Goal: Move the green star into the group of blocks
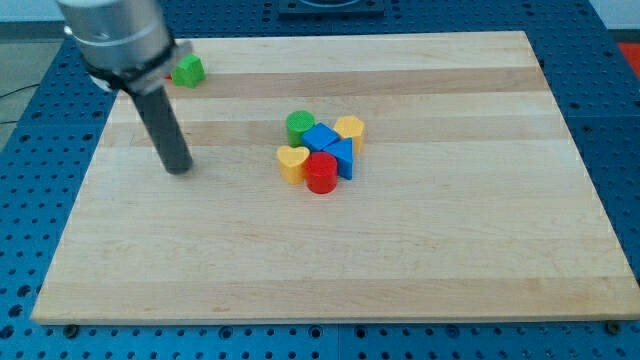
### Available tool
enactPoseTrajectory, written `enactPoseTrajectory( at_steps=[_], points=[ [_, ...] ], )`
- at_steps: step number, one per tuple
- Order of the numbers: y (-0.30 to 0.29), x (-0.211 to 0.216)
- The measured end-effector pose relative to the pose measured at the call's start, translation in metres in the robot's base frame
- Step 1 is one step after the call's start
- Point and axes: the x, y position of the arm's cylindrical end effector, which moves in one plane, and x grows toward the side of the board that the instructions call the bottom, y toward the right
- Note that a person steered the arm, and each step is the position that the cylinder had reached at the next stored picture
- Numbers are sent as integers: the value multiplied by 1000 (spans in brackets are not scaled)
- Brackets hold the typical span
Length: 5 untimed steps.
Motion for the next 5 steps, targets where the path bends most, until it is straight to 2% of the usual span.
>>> enactPoseTrajectory(
  at_steps=[4, 5],
  points=[
    [-35, -14],
    [-63, -56]
  ],
)
